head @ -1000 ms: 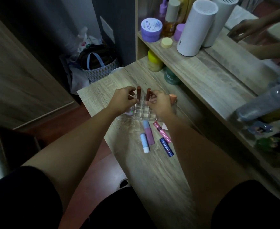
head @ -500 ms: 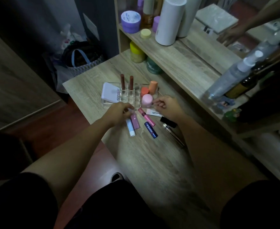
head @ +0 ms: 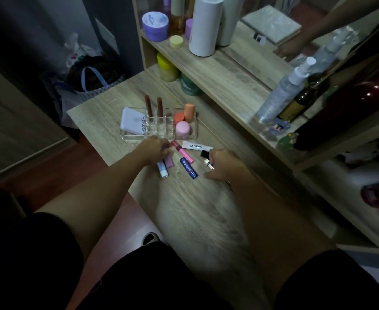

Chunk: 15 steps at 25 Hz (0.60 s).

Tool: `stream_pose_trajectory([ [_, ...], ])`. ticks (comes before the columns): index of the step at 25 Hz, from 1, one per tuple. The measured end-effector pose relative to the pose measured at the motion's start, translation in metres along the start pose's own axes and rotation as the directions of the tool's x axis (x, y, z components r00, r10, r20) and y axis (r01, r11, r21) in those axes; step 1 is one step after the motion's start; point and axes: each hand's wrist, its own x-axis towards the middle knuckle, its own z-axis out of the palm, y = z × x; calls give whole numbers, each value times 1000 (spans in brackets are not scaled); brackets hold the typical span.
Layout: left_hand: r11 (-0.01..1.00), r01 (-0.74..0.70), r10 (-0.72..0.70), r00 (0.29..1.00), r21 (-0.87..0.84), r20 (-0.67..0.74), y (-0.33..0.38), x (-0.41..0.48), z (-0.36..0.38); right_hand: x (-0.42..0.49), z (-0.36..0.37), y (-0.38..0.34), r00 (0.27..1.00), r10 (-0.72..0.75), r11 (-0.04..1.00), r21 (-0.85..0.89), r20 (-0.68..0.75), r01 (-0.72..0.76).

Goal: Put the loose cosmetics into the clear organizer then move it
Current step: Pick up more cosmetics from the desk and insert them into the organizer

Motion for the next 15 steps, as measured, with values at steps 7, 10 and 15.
stream_pose_trajectory([
  [7,999,3,-3,1000,42,-8,3,2,0,-2,16,-6,998,60,998,-15,-12,-60],
  [10,999,14,-12,999,41,-32,4,-1,-1,-1,13,-8,998,51,998,27,-46,-50],
  [15,1000,14,-13,998,17,-63,4,-8,-16,13,-7,-13,991,109,873,483,-76,-59],
])
